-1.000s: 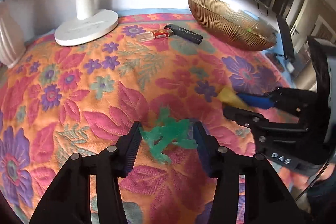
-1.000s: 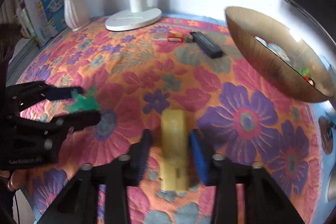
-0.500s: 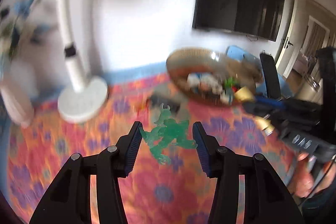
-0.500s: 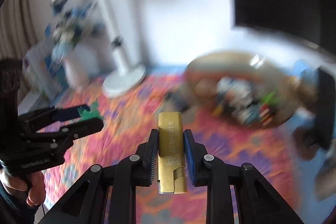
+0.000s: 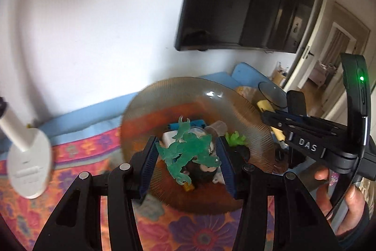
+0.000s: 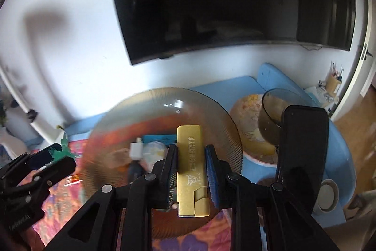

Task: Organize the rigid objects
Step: 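Carry green figure and yellow lighter into the amber bowl and open both grippers, then withdraw both tools from the bowl toward the red and black lighters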

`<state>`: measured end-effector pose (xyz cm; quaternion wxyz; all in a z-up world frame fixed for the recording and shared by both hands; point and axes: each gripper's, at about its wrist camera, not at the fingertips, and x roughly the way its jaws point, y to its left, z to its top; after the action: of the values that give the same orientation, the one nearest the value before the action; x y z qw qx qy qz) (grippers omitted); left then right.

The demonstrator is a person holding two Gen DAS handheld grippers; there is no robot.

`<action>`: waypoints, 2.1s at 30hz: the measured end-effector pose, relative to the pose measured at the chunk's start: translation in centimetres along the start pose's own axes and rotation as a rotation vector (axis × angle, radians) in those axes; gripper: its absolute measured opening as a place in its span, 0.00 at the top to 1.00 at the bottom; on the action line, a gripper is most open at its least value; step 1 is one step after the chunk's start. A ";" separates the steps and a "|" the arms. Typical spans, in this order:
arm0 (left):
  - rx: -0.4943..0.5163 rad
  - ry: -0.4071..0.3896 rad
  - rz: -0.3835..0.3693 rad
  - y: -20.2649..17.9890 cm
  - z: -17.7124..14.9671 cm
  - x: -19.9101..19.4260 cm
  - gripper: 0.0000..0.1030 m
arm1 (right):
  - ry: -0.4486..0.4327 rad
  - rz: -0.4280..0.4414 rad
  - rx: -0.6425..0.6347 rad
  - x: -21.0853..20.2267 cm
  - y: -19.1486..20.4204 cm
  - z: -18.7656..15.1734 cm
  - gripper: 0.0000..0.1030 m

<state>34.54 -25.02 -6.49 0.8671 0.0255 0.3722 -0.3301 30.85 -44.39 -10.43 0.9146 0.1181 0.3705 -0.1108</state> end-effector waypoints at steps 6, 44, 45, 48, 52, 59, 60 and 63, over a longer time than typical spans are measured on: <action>-0.026 -0.015 -0.034 0.8 -0.2 1.8 0.36 | -0.017 -0.044 -0.020 1.2 -0.3 0.7 0.77; -0.090 0.034 0.051 16.6 -11.7 -9.7 0.01 | 0.005 0.195 -0.170 -0.4 19.5 -11.5 0.44; -0.066 0.046 0.063 16.3 -11.7 -8.9 0.01 | 0.008 0.191 -0.157 0.1 19.4 -12.0 0.44; 0.036 0.075 0.095 15.2 -11.3 -6.0 0.01 | 0.021 0.165 -0.127 1.9 18.8 -12.8 0.44; 0.138 0.079 0.114 14.0 -10.5 -2.9 0.01 | 0.038 0.094 -0.083 4.3 17.5 -12.9 0.44; 0.147 0.146 0.060 15.8 -9.7 1.3 0.05 | 0.097 0.123 0.037 7.0 15.8 -11.7 0.44; 0.137 0.162 0.045 16.1 -9.4 1.7 0.06 | 0.100 0.118 0.042 7.3 15.9 -11.7 0.44; 0.144 0.164 0.048 16.4 -9.0 2.2 0.17 | 0.092 0.115 0.073 7.6 16.0 -11.3 0.44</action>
<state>39.70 -10.81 -17.74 0.8374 0.1235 0.4164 -0.3319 33.48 -26.74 -21.56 0.8966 0.1773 0.4004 -0.0662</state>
